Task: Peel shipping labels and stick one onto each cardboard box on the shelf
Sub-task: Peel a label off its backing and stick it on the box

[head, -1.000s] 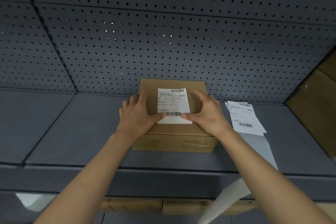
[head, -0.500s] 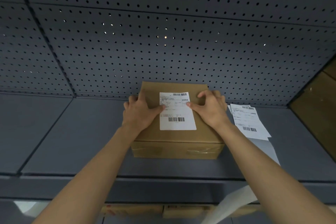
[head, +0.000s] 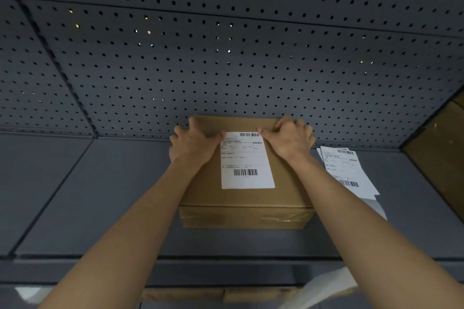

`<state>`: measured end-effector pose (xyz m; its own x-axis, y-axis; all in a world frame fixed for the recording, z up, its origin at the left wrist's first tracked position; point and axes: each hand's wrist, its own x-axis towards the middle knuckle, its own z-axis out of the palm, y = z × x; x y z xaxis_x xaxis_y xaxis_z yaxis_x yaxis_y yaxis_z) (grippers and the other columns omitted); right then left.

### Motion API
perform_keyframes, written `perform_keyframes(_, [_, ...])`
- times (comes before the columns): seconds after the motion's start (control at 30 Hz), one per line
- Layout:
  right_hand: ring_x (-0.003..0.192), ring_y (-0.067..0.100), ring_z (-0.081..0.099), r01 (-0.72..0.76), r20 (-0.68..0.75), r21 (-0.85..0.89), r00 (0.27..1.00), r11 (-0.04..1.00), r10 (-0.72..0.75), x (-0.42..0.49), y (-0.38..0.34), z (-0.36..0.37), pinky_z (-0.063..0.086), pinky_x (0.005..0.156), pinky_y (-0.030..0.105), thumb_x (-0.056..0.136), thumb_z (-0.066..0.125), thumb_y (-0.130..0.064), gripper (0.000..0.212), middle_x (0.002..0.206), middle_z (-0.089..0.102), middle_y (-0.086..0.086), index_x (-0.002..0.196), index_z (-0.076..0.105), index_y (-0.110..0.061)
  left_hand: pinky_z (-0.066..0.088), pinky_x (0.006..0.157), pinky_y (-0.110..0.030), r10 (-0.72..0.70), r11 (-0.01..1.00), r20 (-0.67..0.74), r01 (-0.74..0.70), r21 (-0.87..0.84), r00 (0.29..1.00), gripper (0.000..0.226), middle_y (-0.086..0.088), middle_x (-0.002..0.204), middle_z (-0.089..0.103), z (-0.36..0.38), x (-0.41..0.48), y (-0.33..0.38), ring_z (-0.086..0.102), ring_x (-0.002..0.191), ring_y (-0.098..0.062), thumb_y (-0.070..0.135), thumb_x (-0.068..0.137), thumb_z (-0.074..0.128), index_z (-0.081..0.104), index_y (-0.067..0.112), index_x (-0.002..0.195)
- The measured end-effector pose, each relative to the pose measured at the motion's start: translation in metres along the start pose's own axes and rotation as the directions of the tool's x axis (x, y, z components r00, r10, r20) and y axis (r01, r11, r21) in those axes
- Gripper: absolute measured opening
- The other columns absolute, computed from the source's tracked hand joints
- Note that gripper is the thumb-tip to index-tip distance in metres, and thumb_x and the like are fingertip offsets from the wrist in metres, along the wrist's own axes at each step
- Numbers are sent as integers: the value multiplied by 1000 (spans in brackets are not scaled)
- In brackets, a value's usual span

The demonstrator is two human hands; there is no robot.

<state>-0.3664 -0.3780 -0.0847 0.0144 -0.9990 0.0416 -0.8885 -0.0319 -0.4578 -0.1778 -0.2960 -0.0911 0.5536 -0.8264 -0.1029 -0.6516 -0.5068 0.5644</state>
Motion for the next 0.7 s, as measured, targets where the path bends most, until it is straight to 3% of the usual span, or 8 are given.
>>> perform_keyframes(0.2, [128, 36, 35, 27, 38, 2, 999, 1000, -27, 2, 2, 0, 28, 103, 49, 82, 60, -69, 58, 129, 49, 11, 116, 56, -22, 40, 101, -56, 8, 1000, 32, -8, -12, 999, 87, -20, 147, 31, -2, 0, -2, 35, 135, -42, 72, 85, 52, 21, 23, 151])
perform_keyframes(0.33, [130, 31, 36, 213, 44, 43, 976, 976, -215, -4, 14, -10, 25, 104, 47, 90, 54, -61, 57, 132, 48, 8, 134, 48, -26, 41, 105, -58, 36, 988, 92, -21, -154, 995, 81, -18, 146, 40, -10, 1, -16, 42, 132, -41, 64, 87, 54, 23, 26, 151])
perform_keyframes(0.43, [137, 24, 34, 505, 63, -7, 861, 863, -504, -17, 22, -17, 19, 110, 44, 99, 45, -52, 54, 146, 42, 3, 145, 43, -25, 47, 97, -47, 39, 964, 124, -5, -265, 991, 67, -13, 139, 50, -11, -7, -26, 52, 122, -34, 54, 89, 56, 34, 21, 143])
perform_keyframes(0.5, [146, 20, 23, 647, 163, -58, 758, 760, -632, -25, 24, -17, 13, 116, 41, 101, 37, -54, 59, 158, 30, -1, 152, 34, -23, 45, 87, -37, 29, 946, 158, 24, -324, 987, 56, -8, 134, 54, -10, -16, -31, 56, 116, -29, 47, 93, 56, 40, 18, 139])
perform_keyframes(0.6, [152, 13, -3, 712, 399, -133, 675, 689, -621, -30, 24, -14, 0, 123, 42, 98, 24, -64, 75, 166, -1, -3, 158, 6, -23, 43, 83, -34, 26, 922, 181, 46, -384, 983, 48, -5, 129, 57, -8, -27, -38, 57, 107, -25, 45, 96, 54, 45, 16, 134])
perform_keyframes(0.7, [150, 9, -14, 711, 508, -208, 665, 672, -547, -30, 22, -10, -4, 123, 39, 91, 15, -73, 88, 165, -12, -2, 157, -6, -20, 43, 80, -32, 37, 913, 165, 34, -407, 986, 48, -4, 122, 60, -6, -37, -43, 58, 102, -21, 50, 96, 53, 51, 15, 130])
